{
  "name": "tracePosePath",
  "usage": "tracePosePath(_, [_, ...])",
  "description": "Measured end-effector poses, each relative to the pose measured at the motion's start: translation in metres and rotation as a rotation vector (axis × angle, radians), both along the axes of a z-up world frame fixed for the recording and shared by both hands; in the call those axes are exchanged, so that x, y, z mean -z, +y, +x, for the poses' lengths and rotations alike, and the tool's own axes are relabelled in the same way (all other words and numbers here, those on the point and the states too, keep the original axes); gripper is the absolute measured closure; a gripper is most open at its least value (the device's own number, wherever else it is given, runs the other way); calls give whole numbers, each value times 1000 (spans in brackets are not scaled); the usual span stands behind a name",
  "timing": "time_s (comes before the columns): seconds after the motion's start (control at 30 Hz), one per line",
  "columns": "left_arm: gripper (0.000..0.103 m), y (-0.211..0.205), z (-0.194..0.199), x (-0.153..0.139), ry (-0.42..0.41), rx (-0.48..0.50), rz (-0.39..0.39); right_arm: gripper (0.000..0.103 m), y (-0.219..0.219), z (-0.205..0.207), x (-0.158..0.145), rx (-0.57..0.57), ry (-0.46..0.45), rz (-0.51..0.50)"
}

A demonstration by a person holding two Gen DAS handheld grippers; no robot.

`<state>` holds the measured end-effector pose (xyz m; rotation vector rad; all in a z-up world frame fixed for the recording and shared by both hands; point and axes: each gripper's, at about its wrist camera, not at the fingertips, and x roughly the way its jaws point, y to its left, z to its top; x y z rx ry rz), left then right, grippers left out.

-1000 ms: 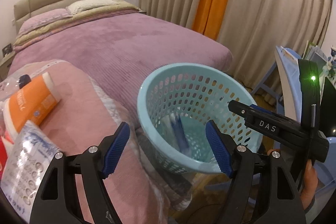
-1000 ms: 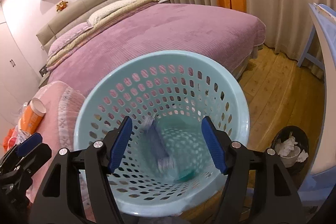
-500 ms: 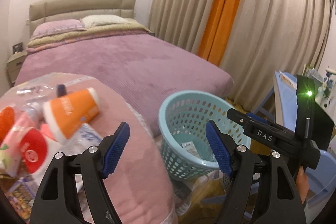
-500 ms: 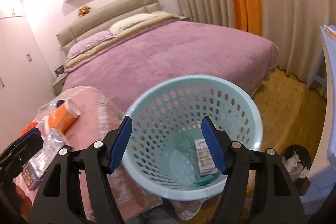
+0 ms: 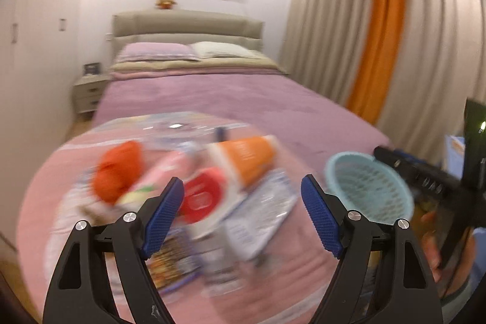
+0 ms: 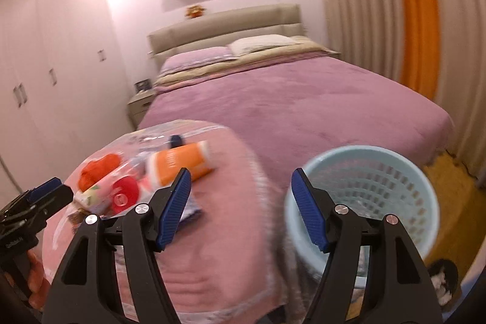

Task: Collect trash
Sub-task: 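Move both tools back from the basket to the trash pile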

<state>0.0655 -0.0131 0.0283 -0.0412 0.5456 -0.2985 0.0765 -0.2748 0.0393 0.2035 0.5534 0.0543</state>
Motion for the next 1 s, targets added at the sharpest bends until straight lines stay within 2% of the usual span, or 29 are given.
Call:
tracePosePath(0.1, [24, 32, -7, 9, 13, -73, 34, 38, 26, 11, 6, -60, 14, -5])
tracePosePath(0.17, [22, 55, -10, 20, 46, -113, 26, 38, 41, 21, 15, -109, 43, 16])
tracePosePath(0.33, [22, 86, -4, 43, 136, -116, 5, 38, 71, 45, 36, -169, 104, 27])
tracePosePath(0.5, [21, 86, 6, 58, 152, -95, 34, 38, 79, 75, 56, -133, 143, 1])
tracePosePath(0.6, [22, 80, 16, 63, 157, -92, 44, 38, 75, 88, 66, -133, 174, 24])
tracePosePath(0.7, [23, 72, 28, 73, 183, -83, 70, 38, 72, 99, 72, -182, 218, 68])
tracePosePath(0.8, [25, 68, 26, 78, 223, -46, 54, 38, 69, 95, 74, -248, 247, 122])
tracePosePath(1.0, [26, 61, 1, 83, 293, 35, 75, 38, 65, 70, 71, -326, 274, 188])
